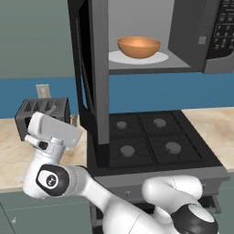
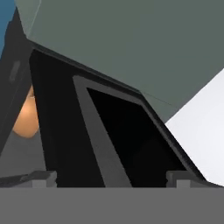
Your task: Remove the banana from the bowl and place it on the small plate. Then place the bowl with only the steak in the microwave, close the door, and press the start button to microwave the steak.
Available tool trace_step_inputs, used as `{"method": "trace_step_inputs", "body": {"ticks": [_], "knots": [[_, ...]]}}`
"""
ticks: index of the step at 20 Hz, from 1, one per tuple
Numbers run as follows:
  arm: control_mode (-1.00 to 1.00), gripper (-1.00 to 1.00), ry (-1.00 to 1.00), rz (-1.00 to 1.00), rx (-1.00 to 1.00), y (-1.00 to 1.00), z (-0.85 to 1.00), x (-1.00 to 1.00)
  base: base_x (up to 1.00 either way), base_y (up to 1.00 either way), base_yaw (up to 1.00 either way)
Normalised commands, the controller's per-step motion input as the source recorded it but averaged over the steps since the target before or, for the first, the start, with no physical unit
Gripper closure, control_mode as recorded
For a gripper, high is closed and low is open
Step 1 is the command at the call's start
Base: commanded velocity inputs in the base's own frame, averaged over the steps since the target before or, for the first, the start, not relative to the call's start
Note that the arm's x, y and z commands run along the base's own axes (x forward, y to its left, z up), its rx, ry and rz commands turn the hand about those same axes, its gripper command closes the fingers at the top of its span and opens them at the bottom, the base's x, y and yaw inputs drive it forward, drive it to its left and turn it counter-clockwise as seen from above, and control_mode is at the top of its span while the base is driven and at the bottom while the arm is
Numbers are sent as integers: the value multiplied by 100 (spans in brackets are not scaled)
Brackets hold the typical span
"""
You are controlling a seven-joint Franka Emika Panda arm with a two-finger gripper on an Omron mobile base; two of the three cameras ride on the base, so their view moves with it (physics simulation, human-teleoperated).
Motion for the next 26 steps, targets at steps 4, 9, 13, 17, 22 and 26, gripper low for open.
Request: {"method": "trace_step_inputs", "body": {"ticks": [4, 9, 13, 17, 22, 26], "knots": [[-100, -100, 0, -9, 15, -7, 27, -7, 0, 0, 0], [-100, -100, 0, -3, 27, -41, 16, -12, 0, 0, 0], [-100, -100, 0, 0, 30, -59, 30, -4, 0, 0, 0], [-100, -100, 0, 0, 29, -66, 20, -1, 0, 0, 0], [-100, -100, 0, 0, 31, -79, 10, 0, 0, 0, 0], [-100, -100, 0, 0, 31, -94, 0, 0, 0, 0, 0]]}}
